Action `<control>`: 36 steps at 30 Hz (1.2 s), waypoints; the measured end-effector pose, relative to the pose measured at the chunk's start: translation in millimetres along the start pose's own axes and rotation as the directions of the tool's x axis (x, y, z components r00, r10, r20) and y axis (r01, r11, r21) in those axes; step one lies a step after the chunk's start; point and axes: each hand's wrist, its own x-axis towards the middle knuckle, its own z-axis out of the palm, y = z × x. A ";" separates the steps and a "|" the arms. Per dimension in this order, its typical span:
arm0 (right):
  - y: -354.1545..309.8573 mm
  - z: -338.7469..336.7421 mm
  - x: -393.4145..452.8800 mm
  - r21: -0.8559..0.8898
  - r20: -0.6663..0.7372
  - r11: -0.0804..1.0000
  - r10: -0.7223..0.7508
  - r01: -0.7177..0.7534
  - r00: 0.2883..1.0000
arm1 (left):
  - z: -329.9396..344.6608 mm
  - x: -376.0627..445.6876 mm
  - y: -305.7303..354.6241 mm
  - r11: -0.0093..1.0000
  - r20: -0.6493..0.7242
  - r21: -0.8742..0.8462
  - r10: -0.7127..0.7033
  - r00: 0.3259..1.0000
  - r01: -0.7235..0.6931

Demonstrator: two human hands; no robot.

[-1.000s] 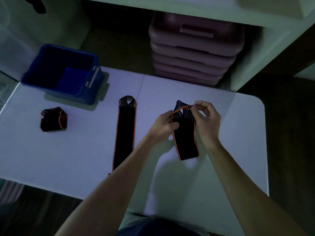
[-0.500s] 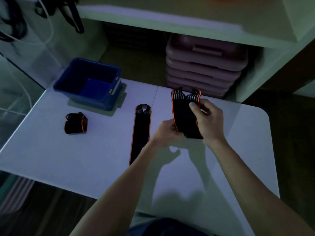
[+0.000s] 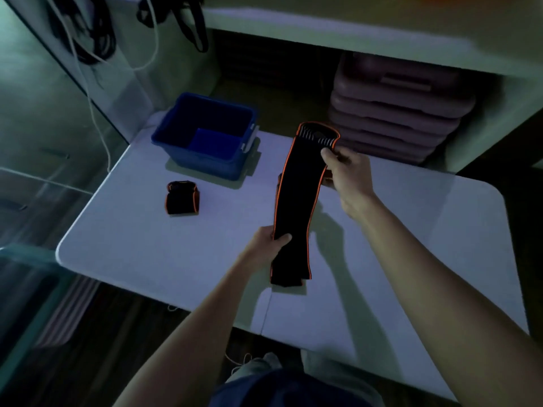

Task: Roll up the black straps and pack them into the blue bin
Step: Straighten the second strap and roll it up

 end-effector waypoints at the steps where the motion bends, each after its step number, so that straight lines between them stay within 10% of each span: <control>1: 8.9 6.0 -1.3 -0.005 0.001 1.000 0.027 -0.027 1.000 | -1.1 1.6 -8.1 1.000 -0.003 0.009 -0.022 1.000 0.022; 10: 79.8 19.4 7.0 -0.132 0.017 0.965 0.232 -0.228 0.973 | 4.3 32.0 -53.0 0.917 0.137 0.367 -0.220 0.966 0.157; 15: 105.1 23.7 23.2 -0.228 0.076 0.932 0.304 -0.280 0.950 | -4.0 39.6 -41.5 0.753 -0.077 0.635 -0.159 0.984 0.172; 26: 128.7 43.1 56.8 -0.240 0.074 0.909 0.367 -0.341 0.927 | -12.6 128.7 21.1 0.986 -0.256 0.161 0.008 0.967 0.034; 36: 158.4 56.5 76.0 -0.261 -0.098 0.867 0.413 -0.424 0.906 | -14.8 170.8 19.7 0.968 -0.299 0.249 0.046 0.953 0.031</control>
